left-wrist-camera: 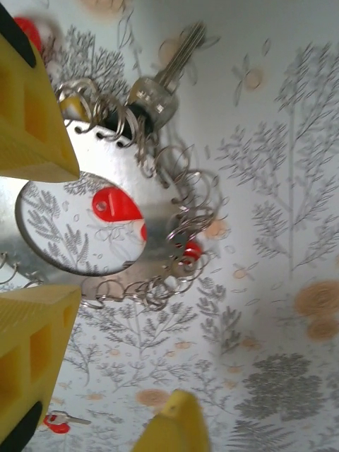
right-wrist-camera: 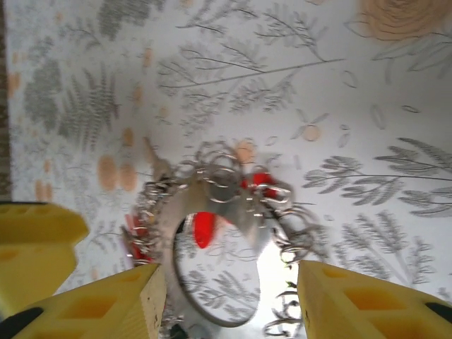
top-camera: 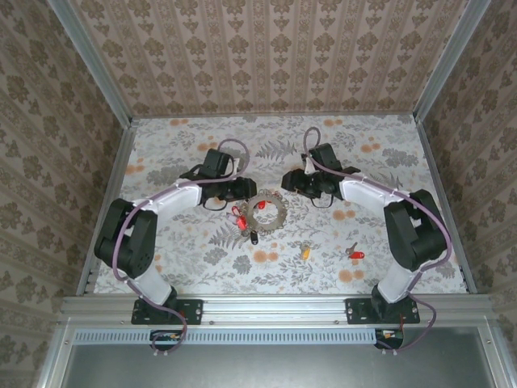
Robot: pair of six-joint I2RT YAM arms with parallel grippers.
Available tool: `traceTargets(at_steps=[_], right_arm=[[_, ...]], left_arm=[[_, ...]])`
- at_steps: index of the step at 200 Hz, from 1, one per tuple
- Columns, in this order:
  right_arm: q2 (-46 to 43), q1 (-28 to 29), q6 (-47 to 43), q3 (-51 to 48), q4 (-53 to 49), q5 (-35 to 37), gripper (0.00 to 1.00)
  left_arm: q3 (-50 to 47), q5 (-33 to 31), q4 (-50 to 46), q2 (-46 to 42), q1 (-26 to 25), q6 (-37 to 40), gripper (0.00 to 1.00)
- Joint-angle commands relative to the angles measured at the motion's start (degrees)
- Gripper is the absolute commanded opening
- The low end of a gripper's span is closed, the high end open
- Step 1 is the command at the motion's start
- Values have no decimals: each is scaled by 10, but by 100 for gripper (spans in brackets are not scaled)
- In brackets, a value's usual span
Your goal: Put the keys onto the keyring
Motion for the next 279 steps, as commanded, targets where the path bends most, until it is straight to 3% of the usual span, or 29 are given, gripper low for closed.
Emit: traceTargets(at_steps=[1,30,80,132,201,241,279], right_arm=[[35,6,-52,22,-64,-32,54],[61,6,-61,37,-76,-38,54],[92,6,-74,48,-77,-47,54],[136,-1,-97,92,-89,-51,55],[194,-3,-131,125,-111,-114,52],[218,-3,-146,126,-112,-193,38],[219,-4,-144,119,-88,-229,37]], left_arm=[[7,-12,-44,7,-1,6,41],[1,27,-25,22,-2,-2,41],[-5,40,-16,52,-2,-13,37],[-15,24,-18,76,-2,-11,32],[-24,4,-20,117,2,4,25],[-39,15,-2,126,14,4,25],[-38,36,13,132,19,15,25]])
